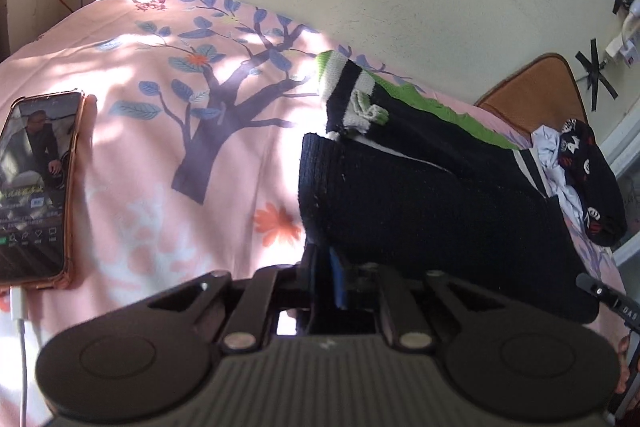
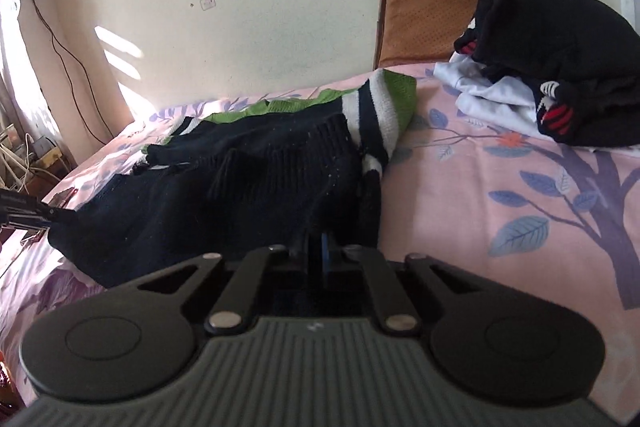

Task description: Fold small clothes

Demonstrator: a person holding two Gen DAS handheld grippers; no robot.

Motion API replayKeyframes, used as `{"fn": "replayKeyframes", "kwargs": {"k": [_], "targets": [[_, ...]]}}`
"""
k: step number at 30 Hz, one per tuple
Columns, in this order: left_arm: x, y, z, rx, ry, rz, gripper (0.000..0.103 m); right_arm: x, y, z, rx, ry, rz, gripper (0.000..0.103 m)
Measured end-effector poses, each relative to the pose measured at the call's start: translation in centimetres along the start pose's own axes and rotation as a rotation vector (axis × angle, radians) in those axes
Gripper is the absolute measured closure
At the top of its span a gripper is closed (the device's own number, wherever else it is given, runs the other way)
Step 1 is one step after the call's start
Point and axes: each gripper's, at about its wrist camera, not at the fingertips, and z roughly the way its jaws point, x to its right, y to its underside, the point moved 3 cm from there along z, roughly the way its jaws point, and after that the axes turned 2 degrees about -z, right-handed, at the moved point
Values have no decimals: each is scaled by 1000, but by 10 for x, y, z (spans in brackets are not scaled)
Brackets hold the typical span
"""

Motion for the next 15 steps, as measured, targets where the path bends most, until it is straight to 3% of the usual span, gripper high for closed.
{"fn": "replayKeyframes", "kwargs": {"k": [5, 7, 8, 10, 15], "targets": [[2, 9, -4, -27, -35, 89, 90, 8, 20, -20, -50, 23, 35, 94], [2, 7, -6, -33, -50, 101, 81, 6, 21, -18, -42, 73, 5, 80], [2, 4, -9, -29, -57, 108, 79, 7, 16, -19, -29, 86, 4, 67], [1, -10, -23, 42, -80, 110, 67, 8, 0, -23, 26, 81, 2, 65], [11, -67, -30, 167, -86, 114, 64, 5, -67, -3, 86, 15, -70, 65]]}}
